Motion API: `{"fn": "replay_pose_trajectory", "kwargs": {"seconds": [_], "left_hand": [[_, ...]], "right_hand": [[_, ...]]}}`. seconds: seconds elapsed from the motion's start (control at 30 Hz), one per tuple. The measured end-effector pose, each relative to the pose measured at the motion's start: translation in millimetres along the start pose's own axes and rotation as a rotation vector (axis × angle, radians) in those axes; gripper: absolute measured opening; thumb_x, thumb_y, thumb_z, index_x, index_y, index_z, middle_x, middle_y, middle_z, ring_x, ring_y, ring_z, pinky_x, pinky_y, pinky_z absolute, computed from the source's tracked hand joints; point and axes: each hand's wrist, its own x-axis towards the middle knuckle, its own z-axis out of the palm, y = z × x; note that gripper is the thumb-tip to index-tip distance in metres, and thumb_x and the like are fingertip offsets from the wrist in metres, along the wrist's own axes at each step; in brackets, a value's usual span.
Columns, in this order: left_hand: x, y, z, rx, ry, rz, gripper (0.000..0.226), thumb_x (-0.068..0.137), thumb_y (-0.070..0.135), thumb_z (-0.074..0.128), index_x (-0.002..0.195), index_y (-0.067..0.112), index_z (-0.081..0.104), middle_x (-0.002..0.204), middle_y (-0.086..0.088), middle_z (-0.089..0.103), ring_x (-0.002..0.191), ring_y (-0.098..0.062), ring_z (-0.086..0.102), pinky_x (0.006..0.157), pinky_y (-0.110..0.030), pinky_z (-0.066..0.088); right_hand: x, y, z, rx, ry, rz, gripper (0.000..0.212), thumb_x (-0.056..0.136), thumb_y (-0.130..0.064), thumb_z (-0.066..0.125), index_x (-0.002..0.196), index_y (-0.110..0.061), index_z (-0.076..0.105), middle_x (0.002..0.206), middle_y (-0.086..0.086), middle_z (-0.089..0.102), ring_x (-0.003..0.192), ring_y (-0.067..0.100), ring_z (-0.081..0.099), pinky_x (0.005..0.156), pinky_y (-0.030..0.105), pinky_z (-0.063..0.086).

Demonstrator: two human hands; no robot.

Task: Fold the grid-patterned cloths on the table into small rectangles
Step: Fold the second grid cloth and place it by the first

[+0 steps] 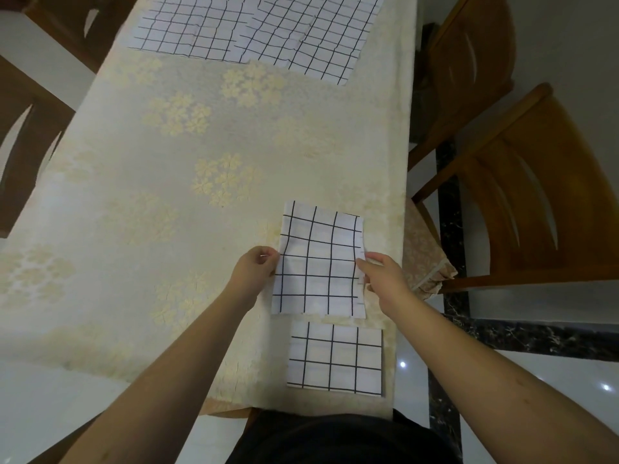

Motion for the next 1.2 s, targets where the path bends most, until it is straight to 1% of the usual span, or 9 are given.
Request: {"fn": "replay_pose_trajectory", "kwargs": {"seconds": [0.17, 0.33, 0.47, 0.53, 0.63, 0.77, 0.93, 1.1, 1.2], "left_hand": [[-7.9, 8.5, -3.1, -0.176, -0.020, 0.008, 0.027, 0.096, 0.021, 0.059, 0.122, 0.020, 0.054, 0.097, -0.012, 0.074, 0.092, -0.026, 0.071, 0.089, -0.036, 0.056], [-13.8, 25.6, -8.8, -0.127, -0.037, 0.127, 0.019, 0.094, 0.022, 0.060, 0.112, 0.028, 0.062, 0.090, -0.007, 0.073, 0.090, -0.023, 0.069, 0.088, -0.036, 0.055], [-13.0, 45.9, -21.0, 0.173, -0.064, 0.321, 0.026, 0.086, 0.022, 0.073, 0.111, 0.029, 0.069, 0.088, 0.006, 0.067, 0.084, -0.006, 0.064, 0.080, -0.022, 0.049], [-8.6, 56.5, -26.5, 0.455, -0.016, 0.477, 0.032, 0.084, 0.017, 0.074, 0.114, 0.026, 0.070, 0.096, 0.007, 0.071, 0.088, -0.003, 0.064, 0.080, -0.018, 0.047], [-2.7, 74.1, -27.5, 0.763, 0.128, 0.697, 0.026, 0.085, 0.012, 0.071, 0.111, 0.017, 0.073, 0.096, -0.001, 0.074, 0.086, -0.015, 0.065, 0.075, -0.021, 0.041], [7.4, 80.9, -25.3, 0.738, 0.303, 0.851, 0.017, 0.084, 0.006, 0.071, 0.098, 0.014, 0.077, 0.090, -0.006, 0.068, 0.084, -0.027, 0.060, 0.070, -0.027, 0.037], [0.5, 56.7, -10.8, 0.622, 0.251, 0.672, 0.024, 0.087, 0.009, 0.065, 0.105, 0.021, 0.076, 0.087, -0.003, 0.068, 0.074, -0.020, 0.064, 0.069, -0.026, 0.047], [-14.8, 3.9, 8.3, 0.512, -0.047, 0.370, 0.036, 0.088, 0.003, 0.058, 0.116, 0.022, 0.070, 0.118, 0.001, 0.069, 0.102, -0.014, 0.063, 0.091, -0.024, 0.047], [-21.2, -13.2, 14.5, 0.333, -0.048, 0.208, 0.037, 0.089, 0.004, 0.052, 0.115, 0.024, 0.069, 0.114, 0.003, 0.067, 0.101, -0.015, 0.061, 0.088, -0.026, 0.046]], "right_hand": [[0.2, -8.7, -6.6, 0.092, -0.021, -0.026, 0.027, 0.089, -0.017, 0.067, 0.115, -0.023, 0.061, 0.082, 0.004, 0.059, 0.063, 0.012, 0.052, 0.065, 0.027, 0.046], [-2.3, -21.4, -11.1, 0.095, -0.103, -0.119, 0.016, 0.091, -0.014, 0.064, 0.104, -0.021, 0.071, 0.080, 0.000, 0.058, 0.064, 0.010, 0.053, 0.063, 0.022, 0.045], [-6.3, -40.3, -18.8, -0.095, -0.137, -0.315, 0.022, 0.087, -0.017, 0.071, 0.109, -0.022, 0.070, 0.100, 0.001, 0.064, 0.089, 0.010, 0.059, 0.071, 0.015, 0.044], [-8.6, -52.4, -22.7, -0.314, -0.138, -0.468, 0.029, 0.085, -0.020, 0.073, 0.114, -0.024, 0.068, 0.096, 0.003, 0.064, 0.085, 0.010, 0.059, 0.068, 0.010, 0.043], [-8.3, -67.4, -22.5, -0.587, -0.068, -0.703, 0.031, 0.085, -0.018, 0.072, 0.115, -0.023, 0.067, 0.099, -0.002, 0.060, 0.080, 0.009, 0.054, 0.069, 0.010, 0.042], [-3.0, -72.4, -19.1, -0.657, 0.079, -0.854, 0.016, 0.086, -0.018, 0.071, 0.100, -0.024, 0.074, 0.091, -0.008, 0.053, 0.088, 0.014, 0.051, 0.078, 0.027, 0.045], [-3.4, -42.4, -24.1, -0.706, 0.150, -0.904, 0.015, 0.083, -0.014, 0.072, 0.093, -0.025, 0.075, 0.095, -0.007, 0.047, 0.095, 0.017, 0.044, 0.082, 0.029, 0.039], [-2.9, 19.0, -25.0, -0.799, 0.024, -0.743, 0.037, 0.080, 0.003, 0.058, 0.096, -0.027, 0.073, 0.106, -0.007, 0.053, 0.104, 0.015, 0.043, 0.092, 0.038, 0.045], [-1.5, 40.0, -26.2, -0.776, 0.012, -0.724, 0.040, 0.083, 0.004, 0.051, 0.108, -0.022, 0.070, 0.110, -0.003, 0.056, 0.106, 0.016, 0.045, 0.094, 0.041, 0.046]]}}
